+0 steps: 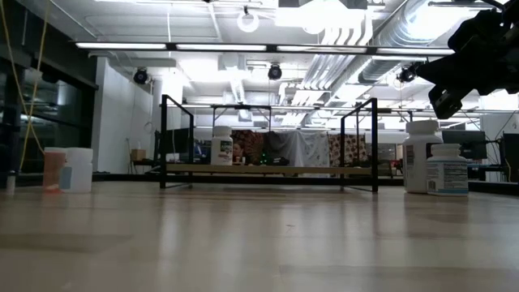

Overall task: Pick and place medicine bottles onto shelf by color
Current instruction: Put the white pill bottle on the shelf

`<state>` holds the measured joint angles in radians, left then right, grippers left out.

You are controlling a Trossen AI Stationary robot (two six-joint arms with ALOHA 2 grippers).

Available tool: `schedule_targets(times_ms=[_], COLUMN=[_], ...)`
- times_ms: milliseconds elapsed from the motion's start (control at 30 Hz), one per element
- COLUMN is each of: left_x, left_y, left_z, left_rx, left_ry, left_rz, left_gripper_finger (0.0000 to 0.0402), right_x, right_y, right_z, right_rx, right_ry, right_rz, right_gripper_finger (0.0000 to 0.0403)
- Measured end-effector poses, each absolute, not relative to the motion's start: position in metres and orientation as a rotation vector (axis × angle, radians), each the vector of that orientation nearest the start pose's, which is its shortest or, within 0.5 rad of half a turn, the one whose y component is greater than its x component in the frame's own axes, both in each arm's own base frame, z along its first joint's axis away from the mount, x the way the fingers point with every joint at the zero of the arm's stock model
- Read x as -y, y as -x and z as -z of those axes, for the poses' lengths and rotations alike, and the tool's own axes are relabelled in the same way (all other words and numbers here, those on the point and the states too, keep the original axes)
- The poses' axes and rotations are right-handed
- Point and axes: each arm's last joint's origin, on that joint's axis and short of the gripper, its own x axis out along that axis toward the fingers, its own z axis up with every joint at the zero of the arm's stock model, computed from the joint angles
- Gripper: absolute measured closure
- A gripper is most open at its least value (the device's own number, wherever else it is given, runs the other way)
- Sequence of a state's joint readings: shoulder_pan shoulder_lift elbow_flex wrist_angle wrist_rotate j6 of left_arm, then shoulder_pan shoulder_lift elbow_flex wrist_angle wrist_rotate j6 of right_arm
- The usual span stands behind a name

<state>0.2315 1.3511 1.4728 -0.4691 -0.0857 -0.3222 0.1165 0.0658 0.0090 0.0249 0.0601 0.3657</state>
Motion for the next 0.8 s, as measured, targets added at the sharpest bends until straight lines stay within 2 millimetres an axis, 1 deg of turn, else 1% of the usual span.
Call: schedule_targets(times_ms=[67, 167, 300, 433, 567, 633, 733, 800], left_x=[-0.051, -0.029, -0.010, -0.002, 0.000, 0.001, 0.001, 0.001], left_y=[-0.267, -0.245, -0.219, -0.195, -0.170, -0.159, -0.142, -0.132], left_z=[-0.405, -0.388, -0.370, -0.358, -0.354, -0.355, -0.361, -0.363], left_rx=[-0.221, -0.110, 0.032, 0.091, 0.125, 0.136, 0.162, 0.176], left_ry=[0.357, 0.387, 0.402, 0.405, 0.392, 0.382, 0.367, 0.356], left_rz=[-0.354, -0.326, -0.298, -0.278, -0.235, -0.205, -0.151, -0.116], left_gripper_finger=[0.0088, 0.0088, 0.0088, 0.0088, 0.0088, 0.0088, 0.0088, 0.0088], right_x=[-0.010, -0.010, -0.010, -0.010, -0.010, -0.009, -0.007, -0.006], right_y=[-0.101, -0.101, -0.101, -0.101, -0.101, -0.101, -0.099, -0.097], right_z=[-0.164, -0.164, -0.164, -0.164, -0.165, -0.171, -0.185, -0.194], right_rx=[-0.042, -0.042, -0.042, -0.041, -0.028, 0.032, 0.188, 0.295], right_ry=[-0.363, -0.363, -0.363, -0.354, -0.354, -0.453, -0.631, -0.659], right_rz=[-0.049, -0.050, -0.049, -0.046, -0.041, -0.045, -0.025, -0.004], right_gripper_finger=[0.0402, 0.0402, 0.0402, 0.0402, 0.0402, 0.0402, 0.0402, 0.0402])
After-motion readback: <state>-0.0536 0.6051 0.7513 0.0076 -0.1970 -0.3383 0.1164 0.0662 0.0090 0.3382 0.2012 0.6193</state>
